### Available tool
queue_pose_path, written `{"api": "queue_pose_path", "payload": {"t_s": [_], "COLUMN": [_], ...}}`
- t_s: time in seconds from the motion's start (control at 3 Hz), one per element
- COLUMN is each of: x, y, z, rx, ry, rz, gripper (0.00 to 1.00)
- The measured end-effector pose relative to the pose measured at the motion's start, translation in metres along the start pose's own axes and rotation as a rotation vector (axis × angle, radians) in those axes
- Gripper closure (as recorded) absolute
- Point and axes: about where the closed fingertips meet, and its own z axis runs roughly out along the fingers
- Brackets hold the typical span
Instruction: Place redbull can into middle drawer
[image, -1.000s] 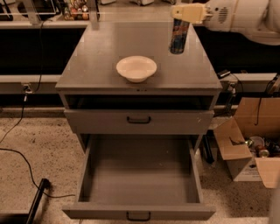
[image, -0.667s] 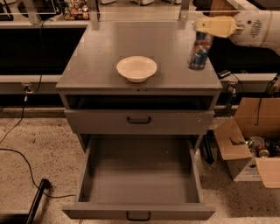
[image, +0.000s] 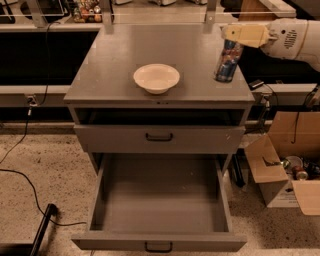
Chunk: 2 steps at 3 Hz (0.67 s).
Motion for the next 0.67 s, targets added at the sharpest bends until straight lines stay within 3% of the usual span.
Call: {"api": "queue_pose_path", "payload": {"t_s": [0.33, 0.67], "x": [0.014, 0.066], "y": [-0.009, 0.013], "z": [-0.008, 0.017], "rx": [0.020, -0.070], "ry": [-0.103, -0.139], "rz": [0.006, -0.021], "gripper": [1.00, 1.00]}}
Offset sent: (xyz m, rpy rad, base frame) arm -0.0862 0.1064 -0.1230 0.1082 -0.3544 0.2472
